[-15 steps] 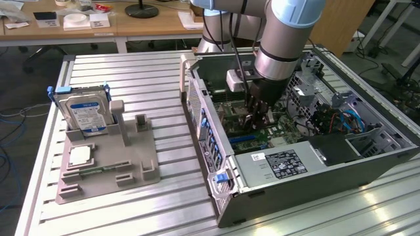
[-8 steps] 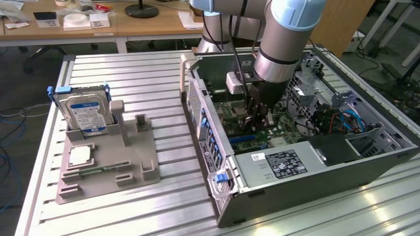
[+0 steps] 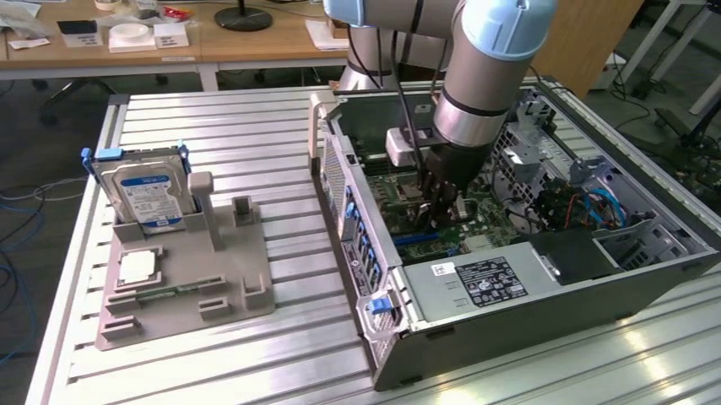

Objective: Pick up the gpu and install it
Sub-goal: 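Insert the gpu into the slot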

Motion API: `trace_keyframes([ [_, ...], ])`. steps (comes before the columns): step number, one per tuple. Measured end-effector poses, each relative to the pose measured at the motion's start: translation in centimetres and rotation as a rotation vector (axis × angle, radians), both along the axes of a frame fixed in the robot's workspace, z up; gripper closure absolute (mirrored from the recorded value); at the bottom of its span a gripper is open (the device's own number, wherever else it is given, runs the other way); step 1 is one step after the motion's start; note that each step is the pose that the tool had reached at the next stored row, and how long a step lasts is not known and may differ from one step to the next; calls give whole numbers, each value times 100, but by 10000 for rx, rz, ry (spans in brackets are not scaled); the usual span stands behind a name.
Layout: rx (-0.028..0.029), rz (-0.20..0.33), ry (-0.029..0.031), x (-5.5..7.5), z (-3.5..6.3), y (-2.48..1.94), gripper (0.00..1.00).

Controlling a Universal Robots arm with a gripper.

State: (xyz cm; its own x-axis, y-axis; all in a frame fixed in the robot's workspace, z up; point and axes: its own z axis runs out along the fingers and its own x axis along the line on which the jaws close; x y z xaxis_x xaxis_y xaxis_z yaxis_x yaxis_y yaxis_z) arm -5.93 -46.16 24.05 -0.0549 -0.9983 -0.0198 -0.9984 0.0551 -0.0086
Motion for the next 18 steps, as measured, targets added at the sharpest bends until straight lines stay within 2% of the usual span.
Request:
trace_keyframes([
  [18,7,1,10,-54,-88,0,72],
])
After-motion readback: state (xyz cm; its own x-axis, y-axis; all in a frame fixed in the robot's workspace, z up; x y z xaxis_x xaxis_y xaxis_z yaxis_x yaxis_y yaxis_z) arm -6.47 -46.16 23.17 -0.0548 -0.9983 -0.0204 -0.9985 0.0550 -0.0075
